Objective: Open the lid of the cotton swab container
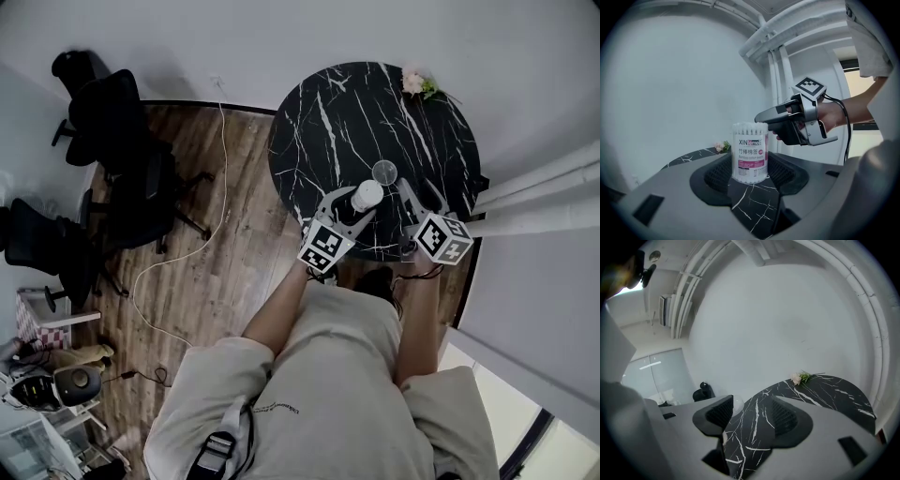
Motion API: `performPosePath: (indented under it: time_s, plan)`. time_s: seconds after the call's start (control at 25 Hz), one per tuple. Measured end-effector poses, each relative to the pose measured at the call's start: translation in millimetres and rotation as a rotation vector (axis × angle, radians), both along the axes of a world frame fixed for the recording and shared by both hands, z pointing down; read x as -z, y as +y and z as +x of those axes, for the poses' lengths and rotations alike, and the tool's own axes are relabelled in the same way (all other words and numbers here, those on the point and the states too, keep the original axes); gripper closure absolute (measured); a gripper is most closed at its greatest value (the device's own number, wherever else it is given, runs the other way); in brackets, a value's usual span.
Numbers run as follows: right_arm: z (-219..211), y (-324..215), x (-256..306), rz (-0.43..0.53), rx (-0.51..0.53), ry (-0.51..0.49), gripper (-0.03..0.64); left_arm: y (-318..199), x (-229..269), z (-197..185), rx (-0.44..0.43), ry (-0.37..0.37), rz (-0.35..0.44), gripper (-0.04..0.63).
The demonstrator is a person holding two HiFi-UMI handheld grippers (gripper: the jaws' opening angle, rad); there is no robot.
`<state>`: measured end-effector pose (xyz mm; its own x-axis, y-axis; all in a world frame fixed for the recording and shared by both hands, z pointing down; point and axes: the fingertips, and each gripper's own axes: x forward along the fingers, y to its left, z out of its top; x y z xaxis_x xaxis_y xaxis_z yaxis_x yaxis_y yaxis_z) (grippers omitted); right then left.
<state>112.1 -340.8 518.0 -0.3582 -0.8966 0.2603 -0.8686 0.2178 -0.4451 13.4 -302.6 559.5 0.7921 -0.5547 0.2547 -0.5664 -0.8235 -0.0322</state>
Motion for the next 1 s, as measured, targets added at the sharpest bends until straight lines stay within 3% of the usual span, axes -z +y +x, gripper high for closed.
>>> performPosePath:
  time_s: [0.4,0.64,0.72,0.84,1.0]
  plan:
    - [-15.9,7.0,-3.1,0.012,0.061,0.029,0.342,-17.6,-9.6,-10.6,0.076,0.006,-0.015,0.35]
    - [-35.4,18.4,-2.7,0.021,0.147,0.07,0.344,-29.8,-5.1,-29.3,0.139,0.026,-0.015,0.35]
    - [-41.0,24.2,-2.2,0.028,0.199,0.061,0.377,-33.0,-7.3,-33.2,0.158,0.028,-0.017,0.35]
    - [-46.8,33.3,-1.1,0.043,0.259,0.054,0.498,-34.2,-8.3,-34.1,0.172,0.032,-0.019,0.35]
    - [-53.2,44.0,-2.2,0.049,0.305,0.077,0.541,-33.5,-7.1,-35.5,0.18,0.045,-0.018,0.35]
